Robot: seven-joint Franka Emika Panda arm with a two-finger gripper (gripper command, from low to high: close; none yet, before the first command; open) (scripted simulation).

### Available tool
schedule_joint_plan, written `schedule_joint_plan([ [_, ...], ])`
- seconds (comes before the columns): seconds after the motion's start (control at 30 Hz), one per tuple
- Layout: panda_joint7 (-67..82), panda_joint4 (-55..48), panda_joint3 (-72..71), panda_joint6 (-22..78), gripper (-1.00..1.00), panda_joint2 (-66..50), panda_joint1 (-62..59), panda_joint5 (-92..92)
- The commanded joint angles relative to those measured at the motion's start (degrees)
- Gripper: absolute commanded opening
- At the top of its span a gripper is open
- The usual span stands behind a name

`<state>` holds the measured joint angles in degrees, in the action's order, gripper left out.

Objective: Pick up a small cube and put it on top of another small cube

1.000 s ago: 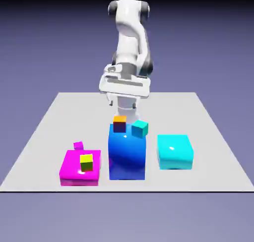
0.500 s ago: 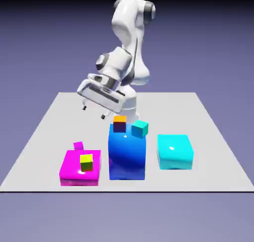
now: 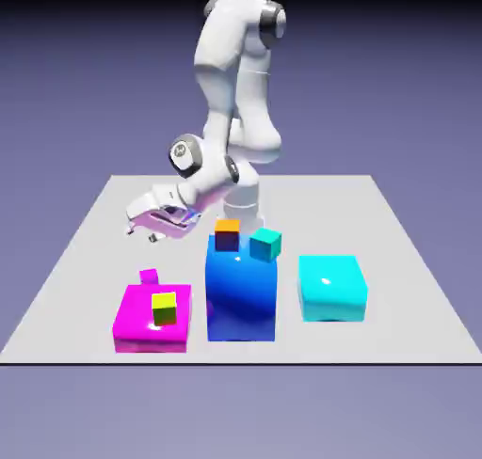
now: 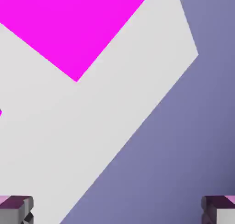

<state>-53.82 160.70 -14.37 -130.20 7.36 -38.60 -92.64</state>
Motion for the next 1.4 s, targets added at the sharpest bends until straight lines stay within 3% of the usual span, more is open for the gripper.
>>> schedule_joint_plan([
  [0.0, 0.0, 0.4, -0.5, 2.5, 0.0, -2.0, -0.1, -2.4],
  [0.53, 3.3, 6.5, -6.7, 40.2, 0.0, -34.4, 3.9, -29.3],
  [0.77, 3.6, -0.3, 0.9, 41.4, 0.0, -42.3, 1.5, -41.0],
  [0.8, 3.6, -0.3, 0.9, 41.4, -1.0, -42.3, 1.5, -41.0],
  [0.97, 2.9, 6.7, -6.9, 41.5, -1.0, -35.2, 3.5, -31.0],
  [1.37, 29.9, -9.7, 7.8, 49.1, -1.0, -31.5, 2.0, -2.6],
])
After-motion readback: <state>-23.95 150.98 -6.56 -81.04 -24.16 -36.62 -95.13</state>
